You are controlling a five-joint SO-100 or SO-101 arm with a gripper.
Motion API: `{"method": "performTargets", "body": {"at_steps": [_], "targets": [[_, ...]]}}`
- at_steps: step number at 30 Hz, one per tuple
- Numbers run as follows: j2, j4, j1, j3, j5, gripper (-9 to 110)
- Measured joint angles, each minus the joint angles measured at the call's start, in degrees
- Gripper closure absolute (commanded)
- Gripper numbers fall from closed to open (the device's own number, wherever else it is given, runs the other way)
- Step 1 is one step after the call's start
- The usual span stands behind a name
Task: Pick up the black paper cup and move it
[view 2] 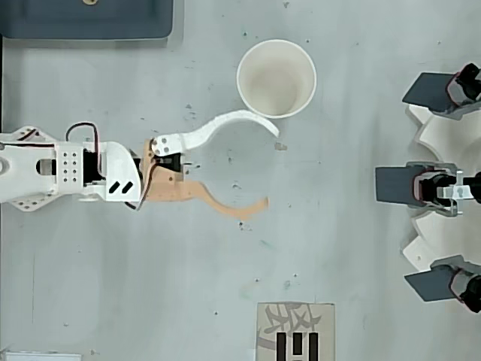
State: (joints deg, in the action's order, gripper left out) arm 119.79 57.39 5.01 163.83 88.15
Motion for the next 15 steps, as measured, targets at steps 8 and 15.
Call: {"method": "performTargets", "body": {"at_steps": [8,15], "targets": [[1.23,2.29,4.39,2.20,-0.53,71],[2.64,8.09,6.59,9.40,-1.23,65]]}}
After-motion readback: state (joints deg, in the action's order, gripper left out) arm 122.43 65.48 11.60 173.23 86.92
